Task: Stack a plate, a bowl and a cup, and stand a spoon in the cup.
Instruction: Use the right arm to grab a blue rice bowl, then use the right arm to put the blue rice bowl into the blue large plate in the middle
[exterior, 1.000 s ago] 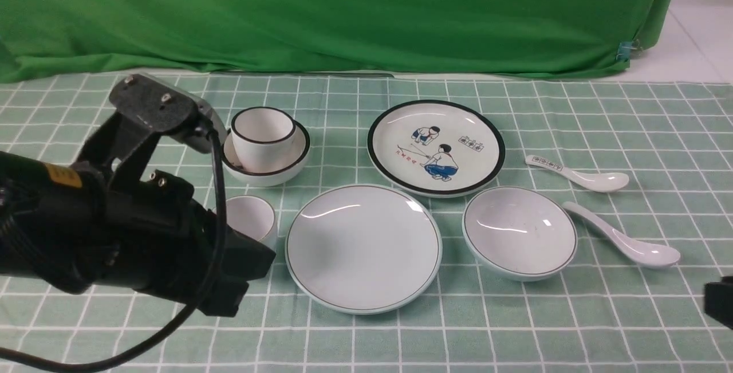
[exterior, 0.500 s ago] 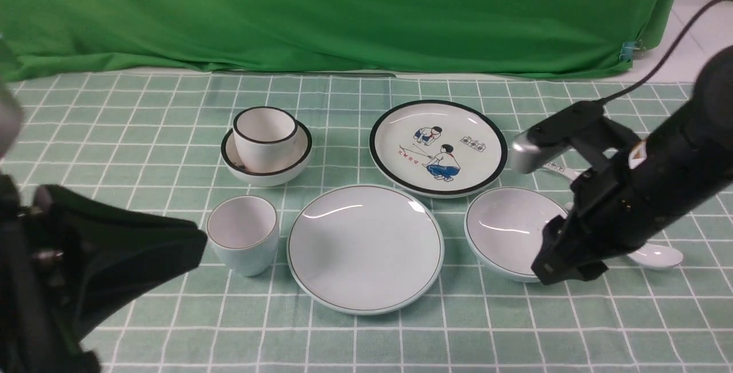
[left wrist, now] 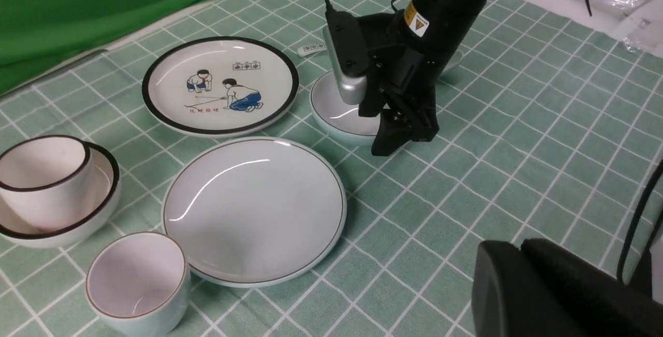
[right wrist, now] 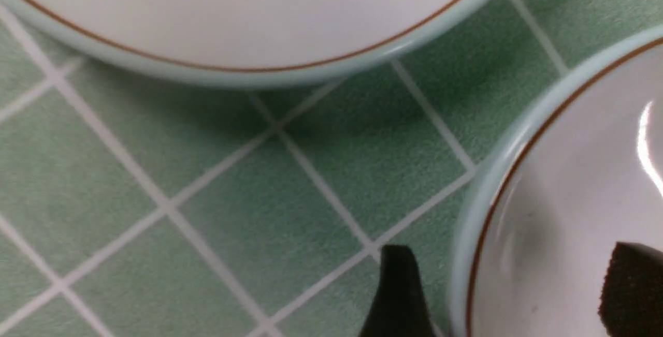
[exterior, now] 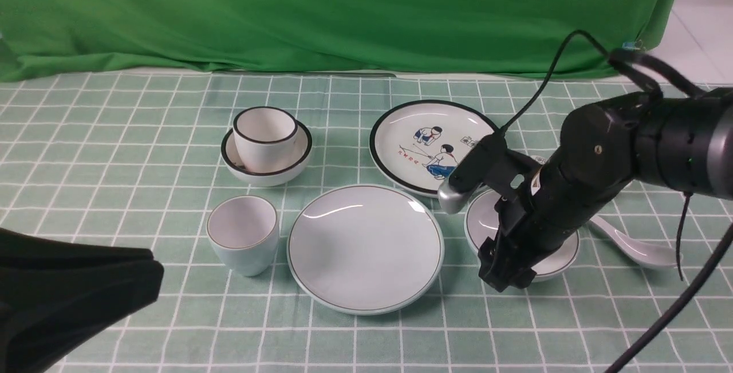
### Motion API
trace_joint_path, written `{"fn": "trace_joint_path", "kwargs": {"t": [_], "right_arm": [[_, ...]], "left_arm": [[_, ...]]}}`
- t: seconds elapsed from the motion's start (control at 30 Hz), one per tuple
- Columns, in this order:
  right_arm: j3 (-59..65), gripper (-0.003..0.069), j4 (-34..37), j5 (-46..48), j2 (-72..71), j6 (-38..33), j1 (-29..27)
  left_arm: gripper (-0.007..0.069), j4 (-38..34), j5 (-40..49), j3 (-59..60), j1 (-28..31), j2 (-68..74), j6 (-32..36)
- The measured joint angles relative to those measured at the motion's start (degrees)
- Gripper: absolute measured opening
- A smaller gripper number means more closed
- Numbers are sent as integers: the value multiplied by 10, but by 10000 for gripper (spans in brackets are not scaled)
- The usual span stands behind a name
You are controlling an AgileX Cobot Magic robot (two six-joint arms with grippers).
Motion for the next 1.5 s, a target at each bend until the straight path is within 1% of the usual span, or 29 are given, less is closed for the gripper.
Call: {"fn": "trace_joint_path", "kwargs": {"t": [0.07, 0.13, 0.17, 0.2, 0.23, 0.27, 0.3, 0.33, 0.37, 0.53, 0.63, 0.77, 0.9, 1.0, 1.07, 1.2, 1.5], "right_arm": [[0, 486, -7, -2, 11, -1, 0], [0, 434, -10, -4, 21, -1, 0], [0, 427, -12, -5, 23, -1, 0], [-1, 369, -14, -10, 23, -3, 0], [-3, 329, -14, -11, 23, -4, 0], [-4, 313, -14, -13, 23, -5, 1], [-7, 250, -14, -17, 19, -8, 2], [-7, 235, -14, -17, 18, -9, 2], [-10, 187, -14, -17, 11, -11, 2], [-11, 102, -28, -11, -15, -9, 7], [-23, 99, -23, 29, -38, 14, 25], [-80, 99, -19, 78, -63, 34, 82], [-143, 99, -15, 83, -41, 41, 147], [-174, 99, -12, 81, 0, 48, 175], [-199, 99, -11, 81, 35, 50, 185], [-246, 99, -13, 81, 99, 54, 186], [-257, 102, -15, 77, 123, 83, 187]], "left_arm": [[17, 0, 0, 0, 0, 0, 0], [17, 0, 0, 0, 0, 0, 0], [17, 0, 0, 0, 0, 0, 0], [17, 0, 0, 0, 0, 0, 0], [17, 0, 1, 0, 0, 0, 0], [17, 0, 1, 0, 0, 0, 0], [17, 0, 3, 0, 0, 0, 0], [17, 0, 4, 0, 0, 0, 0], [17, 0, 5, 0, 0, 0, 0], [17, 1, 11, 0, 0, 0, 0], [17, 8, 12, 0, 0, 0, 0], [17, 15, 12, 0, 0, 0, 3], [17, 19, 12, 0, 0, 0, 3], [17, 22, 12, 0, 0, 0, 4], [17, 23, 12, 0, 0, 0, 4], [17, 25, 12, 0, 0, 0, 4], [17, 25, 12, 0, 0, 0, 4]]}}
